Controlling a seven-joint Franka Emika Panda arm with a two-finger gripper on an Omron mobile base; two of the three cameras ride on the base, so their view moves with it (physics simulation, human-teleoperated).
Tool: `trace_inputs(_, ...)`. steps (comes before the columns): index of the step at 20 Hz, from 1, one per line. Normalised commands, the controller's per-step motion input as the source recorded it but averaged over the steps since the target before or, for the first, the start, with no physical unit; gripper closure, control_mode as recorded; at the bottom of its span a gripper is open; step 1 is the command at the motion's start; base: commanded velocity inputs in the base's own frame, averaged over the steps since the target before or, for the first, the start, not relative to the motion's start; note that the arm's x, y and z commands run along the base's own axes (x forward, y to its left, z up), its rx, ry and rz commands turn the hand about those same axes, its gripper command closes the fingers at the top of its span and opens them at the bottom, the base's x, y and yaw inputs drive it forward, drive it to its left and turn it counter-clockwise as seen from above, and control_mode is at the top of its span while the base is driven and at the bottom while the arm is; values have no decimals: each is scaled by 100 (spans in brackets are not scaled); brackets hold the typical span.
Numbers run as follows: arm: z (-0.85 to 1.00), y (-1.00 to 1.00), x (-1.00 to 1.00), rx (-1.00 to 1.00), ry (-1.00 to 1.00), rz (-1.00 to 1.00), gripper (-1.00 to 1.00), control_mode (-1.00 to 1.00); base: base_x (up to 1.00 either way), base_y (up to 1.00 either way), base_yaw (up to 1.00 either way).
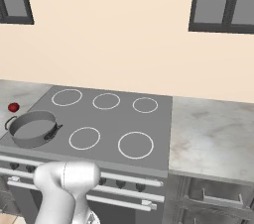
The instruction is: Turn on the burner for the pot on the stove. Wait thirty seconds for the pot to heat up. Then add the tomato to the pot.
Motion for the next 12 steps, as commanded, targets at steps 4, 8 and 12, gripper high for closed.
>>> trace_inputs(4,0,-32,15,4,7,0,-100,-100,0,0,0)
trace_inputs(8,0,-20,26,1,9,0,-100,-100,0,0,0)
trace_inputs(12,-1,-4,34,0,9,0,-100,-100,0,0,0)
